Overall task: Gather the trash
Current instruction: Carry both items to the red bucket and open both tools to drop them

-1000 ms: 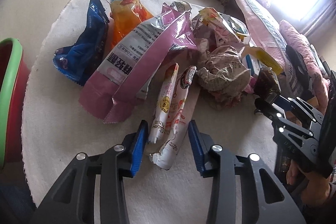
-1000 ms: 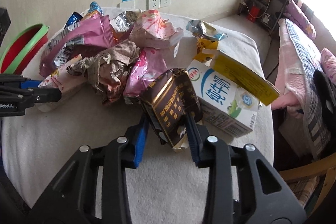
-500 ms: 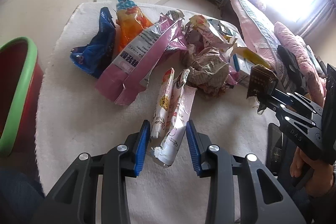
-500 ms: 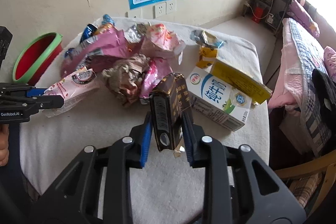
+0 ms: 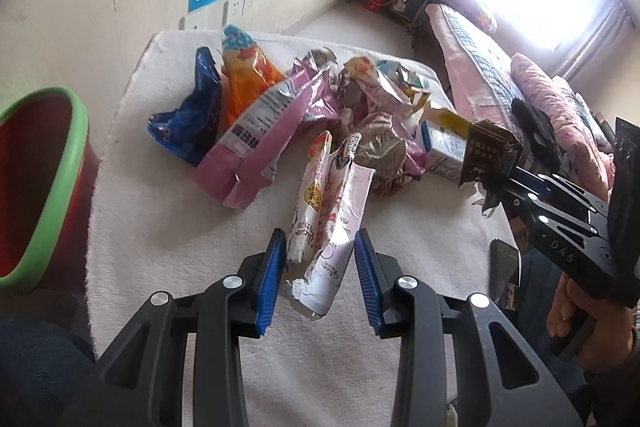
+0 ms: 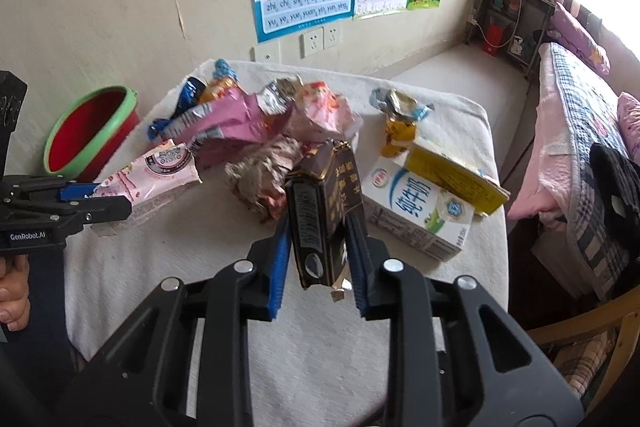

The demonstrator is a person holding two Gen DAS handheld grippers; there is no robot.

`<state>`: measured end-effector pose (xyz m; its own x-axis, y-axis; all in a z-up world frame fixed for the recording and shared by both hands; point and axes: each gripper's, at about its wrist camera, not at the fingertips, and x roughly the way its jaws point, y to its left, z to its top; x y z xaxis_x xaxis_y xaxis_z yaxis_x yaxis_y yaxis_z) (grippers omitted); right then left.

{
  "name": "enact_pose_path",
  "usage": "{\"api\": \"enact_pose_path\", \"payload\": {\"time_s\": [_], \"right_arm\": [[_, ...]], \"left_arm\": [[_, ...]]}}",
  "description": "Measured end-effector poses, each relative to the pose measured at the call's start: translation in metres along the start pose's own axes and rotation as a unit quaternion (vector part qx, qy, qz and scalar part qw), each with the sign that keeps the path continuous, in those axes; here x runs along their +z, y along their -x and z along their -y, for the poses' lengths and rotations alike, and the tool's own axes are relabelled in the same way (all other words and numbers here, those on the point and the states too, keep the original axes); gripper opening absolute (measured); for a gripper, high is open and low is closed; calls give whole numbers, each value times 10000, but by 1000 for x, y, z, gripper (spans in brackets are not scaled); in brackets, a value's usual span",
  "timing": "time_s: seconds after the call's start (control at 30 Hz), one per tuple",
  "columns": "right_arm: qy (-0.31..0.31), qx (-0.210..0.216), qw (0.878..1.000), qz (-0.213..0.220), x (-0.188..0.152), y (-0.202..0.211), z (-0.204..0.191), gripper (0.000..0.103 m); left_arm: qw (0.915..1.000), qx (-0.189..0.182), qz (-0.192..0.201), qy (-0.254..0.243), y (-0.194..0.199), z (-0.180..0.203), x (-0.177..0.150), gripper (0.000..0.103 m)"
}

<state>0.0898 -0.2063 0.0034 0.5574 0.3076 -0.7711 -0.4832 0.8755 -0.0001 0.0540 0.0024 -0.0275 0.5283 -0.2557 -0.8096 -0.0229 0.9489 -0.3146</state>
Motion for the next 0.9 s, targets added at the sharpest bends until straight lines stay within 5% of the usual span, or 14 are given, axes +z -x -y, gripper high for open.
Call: {"api": "enact_pose_path", "payload": {"time_s": [0.43,0.9], "right_arm": [[260,464,9981,315,43,1,-48,27],[760,1284,9875,505,92,-20,-140,27]], "left_arm": [[9987,210,406,231,37,-29,8,33],[9858,958,999,955,101,-130,21,33]]}}
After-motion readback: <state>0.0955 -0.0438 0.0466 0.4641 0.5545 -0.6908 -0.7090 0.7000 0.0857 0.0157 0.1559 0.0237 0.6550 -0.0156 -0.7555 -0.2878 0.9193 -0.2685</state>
